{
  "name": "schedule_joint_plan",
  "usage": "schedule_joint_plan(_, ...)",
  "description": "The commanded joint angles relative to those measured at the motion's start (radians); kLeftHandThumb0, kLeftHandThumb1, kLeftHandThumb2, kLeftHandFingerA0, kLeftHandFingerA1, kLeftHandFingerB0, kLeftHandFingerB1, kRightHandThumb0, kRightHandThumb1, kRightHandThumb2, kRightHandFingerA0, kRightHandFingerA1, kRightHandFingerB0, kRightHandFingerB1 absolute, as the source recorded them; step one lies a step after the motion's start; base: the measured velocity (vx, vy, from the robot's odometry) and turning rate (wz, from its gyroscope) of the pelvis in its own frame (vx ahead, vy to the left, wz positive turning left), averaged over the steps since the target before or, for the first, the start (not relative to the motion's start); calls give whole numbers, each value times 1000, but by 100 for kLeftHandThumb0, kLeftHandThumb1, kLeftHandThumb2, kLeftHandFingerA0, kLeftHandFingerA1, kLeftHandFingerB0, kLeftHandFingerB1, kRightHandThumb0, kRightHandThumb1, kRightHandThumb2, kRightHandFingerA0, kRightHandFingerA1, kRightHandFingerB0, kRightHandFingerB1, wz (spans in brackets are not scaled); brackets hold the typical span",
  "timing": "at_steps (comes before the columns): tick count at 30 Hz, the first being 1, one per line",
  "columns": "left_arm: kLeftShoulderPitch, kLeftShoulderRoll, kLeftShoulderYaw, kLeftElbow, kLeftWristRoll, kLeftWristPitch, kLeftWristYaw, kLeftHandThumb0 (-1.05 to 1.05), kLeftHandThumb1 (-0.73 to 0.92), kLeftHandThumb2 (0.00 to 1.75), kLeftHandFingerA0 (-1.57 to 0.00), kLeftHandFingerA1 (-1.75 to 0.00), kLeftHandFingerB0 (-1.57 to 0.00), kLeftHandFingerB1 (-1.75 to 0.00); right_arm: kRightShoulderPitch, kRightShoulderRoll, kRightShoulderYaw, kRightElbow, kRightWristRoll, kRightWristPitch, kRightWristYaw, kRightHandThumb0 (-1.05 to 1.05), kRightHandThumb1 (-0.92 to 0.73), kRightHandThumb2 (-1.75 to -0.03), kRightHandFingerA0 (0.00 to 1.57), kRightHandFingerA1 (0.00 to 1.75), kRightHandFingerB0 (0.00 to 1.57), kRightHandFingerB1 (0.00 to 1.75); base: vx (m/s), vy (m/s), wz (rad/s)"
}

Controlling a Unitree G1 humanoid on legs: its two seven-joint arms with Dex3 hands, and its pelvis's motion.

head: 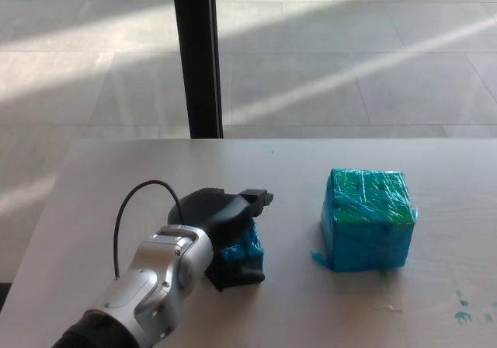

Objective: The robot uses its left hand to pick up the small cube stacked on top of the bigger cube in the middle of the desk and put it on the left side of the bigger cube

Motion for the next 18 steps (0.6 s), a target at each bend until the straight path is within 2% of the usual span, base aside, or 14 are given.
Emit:
schedule_joint_plan(1, -22, 17, 0, -36, 14, 79, -103, -105, 53, 108, 0, -19, 0, 0, -11, -3, -11, -4, 12, -25, -6, -48, -56, -93, 51, 67, 37, 53, 0, 0, 0)
schedule_joint_plan(6, -24, 21, 13, -55, 2, 80, -115, -105, 55, 109, 0, -27, 0, 0, -9, -4, -14, -9, 20, -11, 5, -49, -56, -92, 51, 67, 38, 53, 0, 0, 0)
schedule_joint_plan(11, -28, 30, 64, -73, -29, 114, -154, -105, 55, 109, 0, -20, 0, -3, 3, -8, -12, -16, 17, -12, 9, -50, -55, -92, 51, 68, 37, 52, 0, 0, 0)
schedule_joint_plan(12, -33, 34, 84, -76, -38, 122, -156, -105, 55, 108, 0, -20, 0, 0, 1, -8, -11, -13, 17, -12, 10, -45, -70, -61, 54, 63, 43, 36, 0, 0, 0)
schedule_joint_plan(13, -36, 38, 103, -76, -44, 125, -149, -105, 55, 108, 0, -20, 0, 0, -4, -10, -10, 4, 14, -20, 9, -45, -69, -61, 55, 63, 44, 36, 0, 0, 0)
schedule_joint_plan(14, -42, 56, 120, -72, -46, 109, -140, -105, 56, 108, -1, -20, 0, 0, -6, -11, -10, 13, 13, -29, 13, -48, -55, -92, 52, 68, 36, 52, 0, 0, 0)
schedule_joint_plan(16, -53, 72, 136, -65, -47, 107, -148, -105, 55, 110, 0, -17, 0, 0, -5, -12, -9, 15, 13, -33, 16, -48, -55, -92, 52, 69, 37, 52, 0, 0, 0)
schedule_joint_plan(18, -51, 113, 186, -86, -56, 105, -121, -105, 60, 108, 0, -28, 0, 0, -7, -11, -10, 21, 15, -25, 17, -48, -54, -90, 51, 67, 37, 52, 0, 0, 0)
